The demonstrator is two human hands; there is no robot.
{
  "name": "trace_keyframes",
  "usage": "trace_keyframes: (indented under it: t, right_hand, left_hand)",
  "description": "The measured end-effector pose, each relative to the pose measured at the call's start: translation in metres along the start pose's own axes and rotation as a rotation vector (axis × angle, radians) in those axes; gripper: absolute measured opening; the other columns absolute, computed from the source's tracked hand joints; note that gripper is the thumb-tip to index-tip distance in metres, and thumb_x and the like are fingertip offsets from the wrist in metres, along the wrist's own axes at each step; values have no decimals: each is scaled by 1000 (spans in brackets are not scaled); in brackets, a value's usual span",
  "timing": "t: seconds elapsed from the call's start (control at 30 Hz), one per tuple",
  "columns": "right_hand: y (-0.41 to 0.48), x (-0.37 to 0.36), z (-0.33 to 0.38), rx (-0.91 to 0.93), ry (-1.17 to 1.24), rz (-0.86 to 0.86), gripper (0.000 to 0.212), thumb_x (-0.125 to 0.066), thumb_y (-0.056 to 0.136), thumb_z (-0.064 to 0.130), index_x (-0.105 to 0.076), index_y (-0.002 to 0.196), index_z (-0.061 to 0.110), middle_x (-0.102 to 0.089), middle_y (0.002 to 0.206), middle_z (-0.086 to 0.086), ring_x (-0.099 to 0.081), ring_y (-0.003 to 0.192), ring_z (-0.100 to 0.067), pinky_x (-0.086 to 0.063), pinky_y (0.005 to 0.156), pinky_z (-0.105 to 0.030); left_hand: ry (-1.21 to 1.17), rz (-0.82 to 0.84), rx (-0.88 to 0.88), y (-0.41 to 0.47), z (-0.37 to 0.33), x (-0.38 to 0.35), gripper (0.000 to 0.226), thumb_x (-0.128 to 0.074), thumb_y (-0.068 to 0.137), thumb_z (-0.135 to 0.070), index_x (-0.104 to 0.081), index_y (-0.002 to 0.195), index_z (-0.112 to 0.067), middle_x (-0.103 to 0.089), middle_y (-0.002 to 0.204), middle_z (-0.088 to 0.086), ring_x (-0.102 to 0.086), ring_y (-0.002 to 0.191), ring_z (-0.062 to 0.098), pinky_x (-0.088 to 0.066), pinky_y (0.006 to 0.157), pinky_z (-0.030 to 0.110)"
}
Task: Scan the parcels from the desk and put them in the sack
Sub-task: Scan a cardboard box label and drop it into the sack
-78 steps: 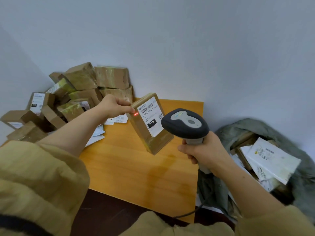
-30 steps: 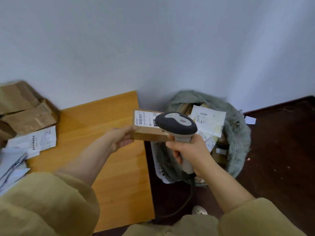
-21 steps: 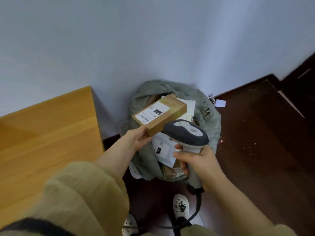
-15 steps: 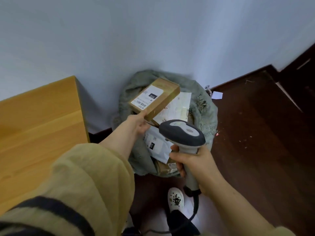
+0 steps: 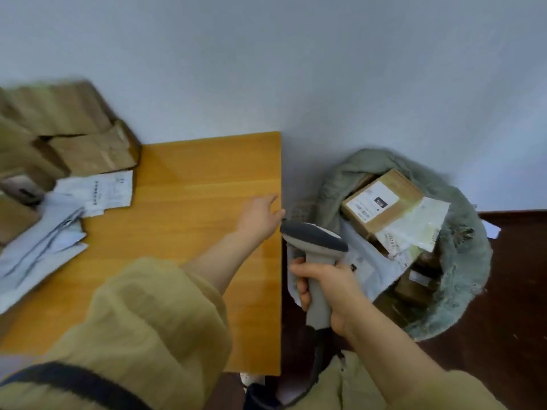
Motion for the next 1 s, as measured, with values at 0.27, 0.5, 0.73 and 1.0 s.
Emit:
trace_keyframes:
  t: [0.27,0.5,0.73,1.0]
  right_hand:
    - [13,-183,-18,-45,-160,234,7,-66,84,3,-63,78,2,-51,53,-9,-43,40,-18,-39,42,-25]
    - [31,-334,-36,-54,-295,372,9,-65,84,1,-62,76,4,-51,52,-8,-43,40,-18,-38,43,-24]
    - [47,-441,-57,-45,-371,473,5,-65,83,1,-62,81,4,-54,52,-7,-46,41,-15,-40,43,-23]
    - [70,-489,-73,-13,-475,506,7,-67,81,2,-64,77,6,-55,51,-5,-47,42,-14,-43,44,-24]
  left_hand:
    - [176,-263,200,-71,197,145,46,-51,96,-32,-47,139,-17,-52,139,6,-42,130,25,-32,107,35]
    - [23,-606,553,-136,374,259,50,-56,92,-26,-46,137,-7,-47,137,17,-41,126,33,-34,102,39]
    - [-194,-889,953,-168,500,352,67,-62,89,-33,-30,139,-2,-25,145,21,-24,132,40,-24,109,45]
    - [-525,-913,1129,-150,587,369,80,-71,76,-52,-40,132,-4,-42,136,17,-41,125,36,-37,104,47]
Point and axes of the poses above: each hand's wrist, its own y-axis towards the middle knuckle, its own x-axis out of the back of the hand, z = x × y, the point moved 10 cm from there along y, towards the middle knuckle
